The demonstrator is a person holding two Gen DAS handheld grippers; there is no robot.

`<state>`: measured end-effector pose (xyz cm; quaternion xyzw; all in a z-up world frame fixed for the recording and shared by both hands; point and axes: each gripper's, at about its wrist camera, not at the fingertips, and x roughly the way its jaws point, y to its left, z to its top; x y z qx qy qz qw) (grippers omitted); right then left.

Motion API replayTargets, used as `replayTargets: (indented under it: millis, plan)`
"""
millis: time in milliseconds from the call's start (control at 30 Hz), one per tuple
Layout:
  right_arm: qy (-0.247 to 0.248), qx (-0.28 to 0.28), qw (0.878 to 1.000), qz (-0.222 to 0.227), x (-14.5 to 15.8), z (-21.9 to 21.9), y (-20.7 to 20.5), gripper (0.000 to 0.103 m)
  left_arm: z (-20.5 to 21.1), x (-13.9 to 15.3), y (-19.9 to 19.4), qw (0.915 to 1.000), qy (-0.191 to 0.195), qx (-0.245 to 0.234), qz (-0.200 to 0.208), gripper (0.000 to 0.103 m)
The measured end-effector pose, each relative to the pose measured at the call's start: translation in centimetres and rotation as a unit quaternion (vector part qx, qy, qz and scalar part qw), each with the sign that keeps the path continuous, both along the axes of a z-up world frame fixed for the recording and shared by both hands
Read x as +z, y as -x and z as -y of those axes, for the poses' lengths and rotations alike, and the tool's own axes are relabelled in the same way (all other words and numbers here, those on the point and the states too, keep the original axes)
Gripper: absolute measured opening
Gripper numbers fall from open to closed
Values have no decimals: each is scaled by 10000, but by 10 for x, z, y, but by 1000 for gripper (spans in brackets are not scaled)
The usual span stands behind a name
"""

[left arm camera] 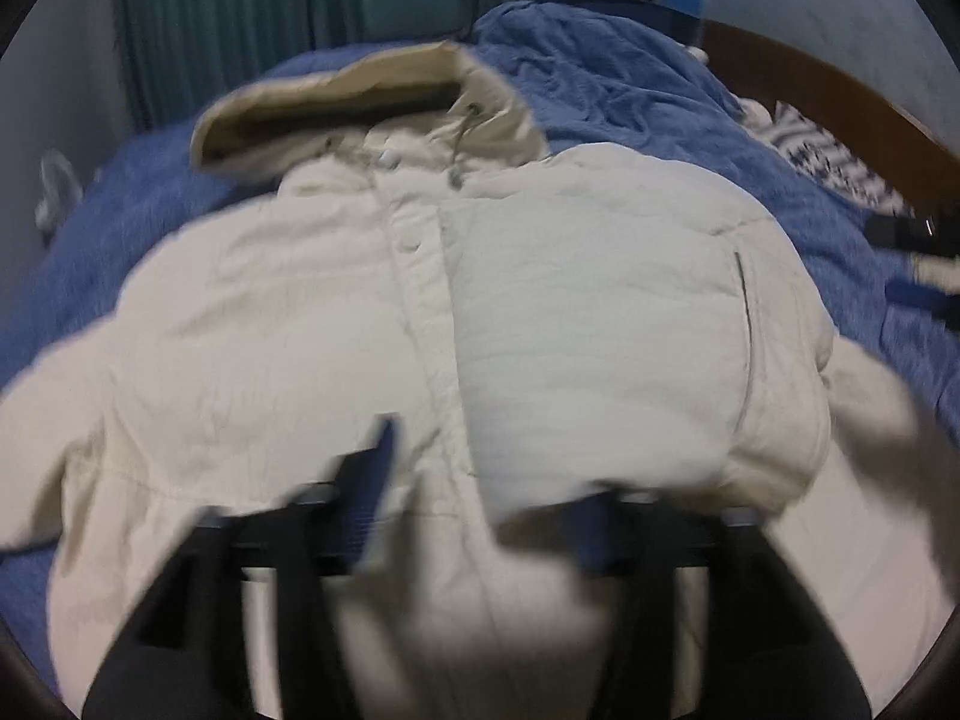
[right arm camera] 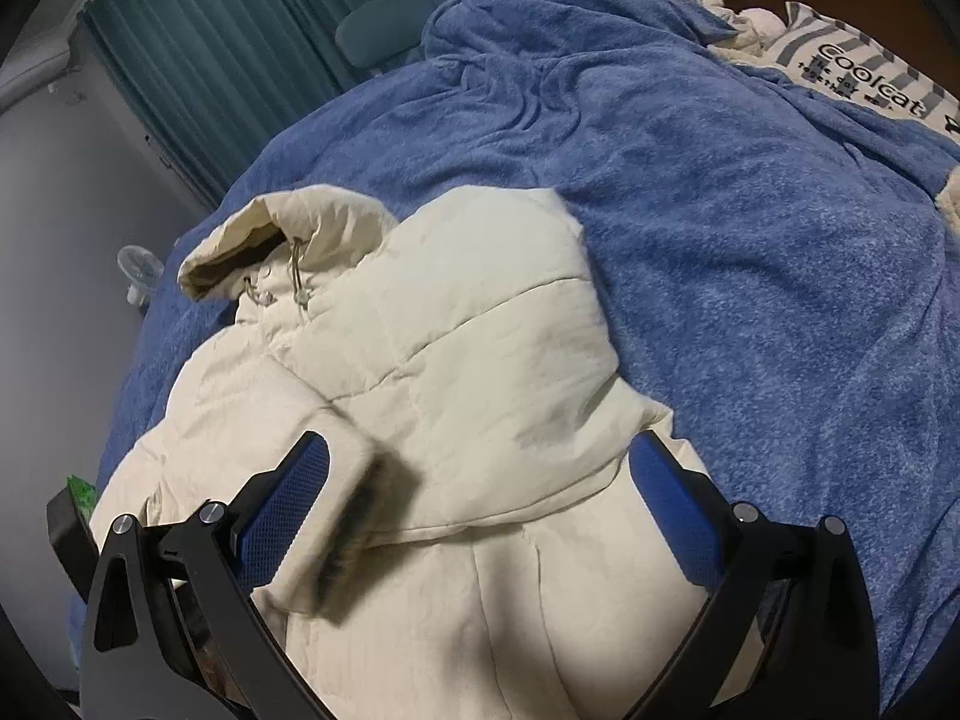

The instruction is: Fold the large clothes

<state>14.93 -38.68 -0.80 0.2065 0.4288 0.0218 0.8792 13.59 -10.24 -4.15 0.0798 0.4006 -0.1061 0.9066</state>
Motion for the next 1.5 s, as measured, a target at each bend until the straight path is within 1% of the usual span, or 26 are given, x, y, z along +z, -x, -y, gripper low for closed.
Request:
replayTargets:
  millis: [33, 67, 100, 200, 333, 367, 400, 467, 500, 533, 567, 600, 633, 700, 833, 900, 967, 1000, 1033, 1100, 1167, 1233, 1333, 1400, 1467, 1500]
  plan:
    - [-47, -17, 10000, -3, 0, 2, 0, 96, 6, 2, 3, 9997, -177, -38, 138, 76]
    - [-82, -29, 10000, -7, 0, 3, 0, 97, 10, 4, 6, 9992, -318, -65, 247, 78]
    - [-133, -46, 9999, -11, -1, 5, 0, 97, 19, 6, 11, 9975, -558, -132, 419, 78]
    - [-257, -74, 9996, -21, -1, 8, 0, 97, 39, 8, 18, 9922, -987, -393, 659, 78]
    - [-357, -57, 9993, -4, 1, 9, 0, 97, 72, 6, 36, 9765, -1584, -975, 1090, 79]
    - [-372, -71, 9993, 9, 2, 10, 0, 97, 81, 5, 42, 9714, -1691, -1174, 1181, 79]
    - [-390, -85, 9992, 18, 2, 11, 1, 97, 86, 4, 45, 9682, -1747, -1305, 1229, 79]
    - [-427, -125, 9990, 30, 3, 14, 1, 97, 101, 2, 57, 9555, -1933, -1699, 1441, 79]
    - [-446, -146, 9989, 35, 3, 15, 1, 97, 105, 1, 61, 9515, -1987, -1789, 1524, 78]
    - [-460, -159, 9988, 38, 3, 15, 1, 97, 108, 0, 64, 9480, -2021, -1855, 1614, 72]
    - [-469, -163, 9988, 35, 3, 15, 1, 97, 108, 0, 65, 9478, -1980, -1904, 1617, 62]
    - [-474, -165, 9987, 33, 2, 15, 1, 97, 107, 0, 63, 9499, -1928, -1918, 1542, 36]
    - [-475, -166, 9987, 31, 2, 15, 1, 97, 104, -1, 59, 9548, -1829, -1876, 1405, 19]
    - [-459, -163, 9988, 29, 2, 14, 2, 97, 93, 4, 50, 9651, -1515, -1733, 1252, 16]
    - [-401, -145, 9991, 42, 2, 13, 2, 97, 76, 24, 46, 9769, -952, -1390, 1314, 11]
    - [-370, -147, 9992, 37, 0, 11, 1, 97, 62, 35, 41, 9834, -553, -1142, 1301, 10]
    - [-326, -106, 9994, 19, -1, 8, 0, 97, 41, 48, 33, 9891, -16, -796, 1242, 10]
    - [-275, -66, 9996, 9, -2, 5, -1, 97, 29, 54, 30, 9904, 236, -628, 1207, 10]
    - [-219, -30, 9998, 8, -3, 2, -1, 97, 21, 58, 27, 9908, 404, -503, 1188, 9]
    - [-116, 28, 9999, -6, -5, -4, -2, 97, -5, 68, 21, 9899, 858, -129, 1118, 9]
    - [-55, 108, 9999, -42, -8, -10, -4, 97, -28, 74, 15, 9877, 1130, 236, 1055, 9]
    - [8, 190, 9997, -120, -14, -16, -6, 97, -48, 75, 7, 9866, 1142, 617, 988, 9]
    - [99, 286, 9993, -240, -23, -24, -9, 97, -76, 69, 0, 9828, 1126, 1138, 923, 9]
    - [131, 322, 9990, -297, -27, -28, -11, 97, -98, 58, -7, 9782, 1295, 1488, 647, 9]
    - [178, 354, 9986, -352, -31, -31, -12, 97, -111, 45, -12, 9737, 1427, 1738, 364, 9]
    - [198, 371, 9984, -378, -32, -32, -13, 97, -120, 36, -15, 9700, 1481, 1919, 182, 9]
